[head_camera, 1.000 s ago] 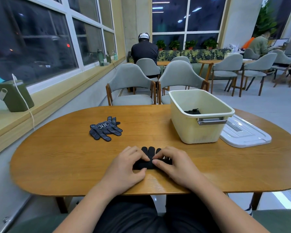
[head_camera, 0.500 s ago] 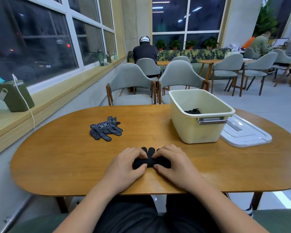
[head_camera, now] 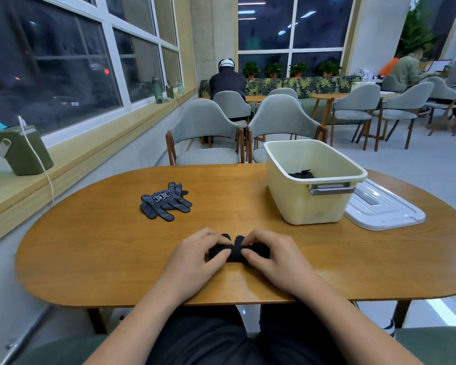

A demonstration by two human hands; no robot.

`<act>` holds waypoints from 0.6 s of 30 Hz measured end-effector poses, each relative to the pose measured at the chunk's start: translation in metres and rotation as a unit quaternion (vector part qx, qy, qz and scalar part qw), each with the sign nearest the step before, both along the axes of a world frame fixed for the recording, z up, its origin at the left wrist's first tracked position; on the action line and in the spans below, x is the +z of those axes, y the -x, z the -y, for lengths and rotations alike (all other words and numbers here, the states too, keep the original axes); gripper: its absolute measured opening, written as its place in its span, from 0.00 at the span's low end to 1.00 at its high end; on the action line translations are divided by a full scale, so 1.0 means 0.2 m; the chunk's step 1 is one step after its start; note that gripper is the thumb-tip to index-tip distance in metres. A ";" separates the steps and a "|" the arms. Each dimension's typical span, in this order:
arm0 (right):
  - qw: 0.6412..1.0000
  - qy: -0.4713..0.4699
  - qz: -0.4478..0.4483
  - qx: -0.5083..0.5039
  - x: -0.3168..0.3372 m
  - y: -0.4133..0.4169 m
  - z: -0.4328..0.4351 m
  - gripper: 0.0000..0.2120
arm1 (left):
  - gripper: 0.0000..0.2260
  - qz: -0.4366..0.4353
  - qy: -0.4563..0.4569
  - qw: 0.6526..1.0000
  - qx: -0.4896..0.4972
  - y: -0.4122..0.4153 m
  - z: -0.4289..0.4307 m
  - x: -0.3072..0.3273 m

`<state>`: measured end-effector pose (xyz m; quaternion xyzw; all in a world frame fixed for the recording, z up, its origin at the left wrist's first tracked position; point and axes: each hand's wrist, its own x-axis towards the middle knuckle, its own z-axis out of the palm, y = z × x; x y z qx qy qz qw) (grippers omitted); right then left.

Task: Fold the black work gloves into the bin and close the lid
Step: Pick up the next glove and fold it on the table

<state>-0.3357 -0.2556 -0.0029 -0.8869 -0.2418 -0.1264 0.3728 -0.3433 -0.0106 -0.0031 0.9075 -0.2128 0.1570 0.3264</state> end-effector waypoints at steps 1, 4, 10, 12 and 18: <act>1.000 0.002 0.001 -0.009 0.00 0.00 0.00 0.04 | 0.11 0.007 -0.004 1.000 -0.001 0.00 0.00 0.00; 0.999 0.015 0.008 -0.035 -0.01 -0.01 0.00 0.04 | 0.15 0.027 -0.021 0.999 -0.010 0.02 0.00 0.01; 0.998 0.028 0.033 -0.047 -0.02 -0.03 0.00 0.09 | 0.15 0.010 -0.019 1.000 -0.010 -0.01 -0.01 -0.01; 0.996 0.043 0.048 -0.062 -0.04 -0.03 0.00 0.11 | 0.14 0.003 -0.020 1.000 -0.005 -0.02 -0.01 -0.02; 0.980 0.107 0.136 -0.095 -0.07 -0.01 -0.02 0.14 | 0.15 -0.013 -0.037 0.999 0.025 -0.05 -0.01 -0.04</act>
